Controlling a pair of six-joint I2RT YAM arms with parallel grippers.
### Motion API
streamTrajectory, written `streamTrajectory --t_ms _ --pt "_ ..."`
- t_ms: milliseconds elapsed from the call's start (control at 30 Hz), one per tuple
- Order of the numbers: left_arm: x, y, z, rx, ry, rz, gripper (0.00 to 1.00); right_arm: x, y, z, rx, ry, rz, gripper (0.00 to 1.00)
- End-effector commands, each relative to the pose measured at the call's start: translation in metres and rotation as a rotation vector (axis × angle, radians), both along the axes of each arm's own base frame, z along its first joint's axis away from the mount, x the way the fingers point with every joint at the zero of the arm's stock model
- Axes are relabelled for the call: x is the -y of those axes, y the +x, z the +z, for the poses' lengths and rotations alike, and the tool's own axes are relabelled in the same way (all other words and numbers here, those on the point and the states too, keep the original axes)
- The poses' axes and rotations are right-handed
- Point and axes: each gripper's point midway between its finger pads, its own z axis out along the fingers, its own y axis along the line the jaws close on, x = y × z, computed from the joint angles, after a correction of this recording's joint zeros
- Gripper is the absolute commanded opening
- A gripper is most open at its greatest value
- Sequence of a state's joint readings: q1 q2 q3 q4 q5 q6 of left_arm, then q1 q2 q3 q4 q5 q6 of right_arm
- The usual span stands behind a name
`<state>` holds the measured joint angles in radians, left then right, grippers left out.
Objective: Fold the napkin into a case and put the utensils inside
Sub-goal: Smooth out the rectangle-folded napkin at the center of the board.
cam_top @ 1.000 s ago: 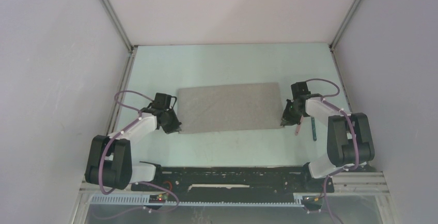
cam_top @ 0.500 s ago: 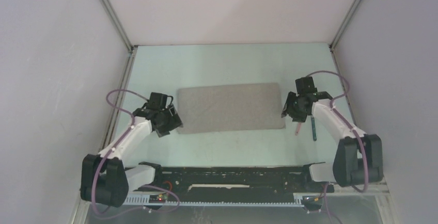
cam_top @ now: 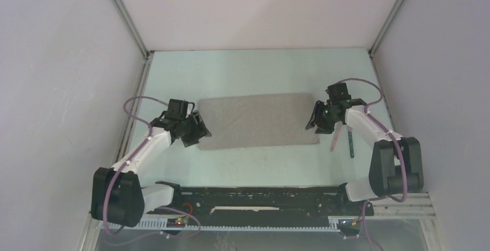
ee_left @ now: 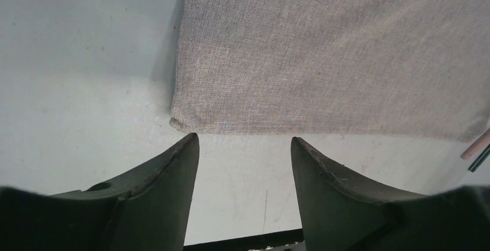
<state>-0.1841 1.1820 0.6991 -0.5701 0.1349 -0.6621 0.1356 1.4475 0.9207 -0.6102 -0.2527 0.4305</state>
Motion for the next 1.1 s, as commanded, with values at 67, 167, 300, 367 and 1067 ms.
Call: streamTrajectory --t_ms 67,167,300,367,1067 --pt "-0.016 0.007 0.008 0.053 0.045 0.012 0.67 0.034 -0.012 -0.013 -0.02 -0.135 -0.046 0.54" --pt "-0.021 0.004 -0.003 0.012 0.012 0.033 0.66 0.032 -0.015 -0.024 -0.058 -0.125 -0.037 0.45" --pt "-0.026 0.002 -0.007 0.01 0.028 0.054 0.66 0.037 -0.017 -0.03 -0.079 -0.152 -0.046 0.38" --pt "-0.027 0.002 -0.009 0.006 0.033 0.059 0.65 0.042 -0.017 -0.029 -0.073 -0.184 -0.062 0.38" --pt "-0.029 0.003 -0.019 -0.008 0.044 0.058 0.57 0.045 0.0 -0.049 -0.098 -0.218 -0.074 0.34"
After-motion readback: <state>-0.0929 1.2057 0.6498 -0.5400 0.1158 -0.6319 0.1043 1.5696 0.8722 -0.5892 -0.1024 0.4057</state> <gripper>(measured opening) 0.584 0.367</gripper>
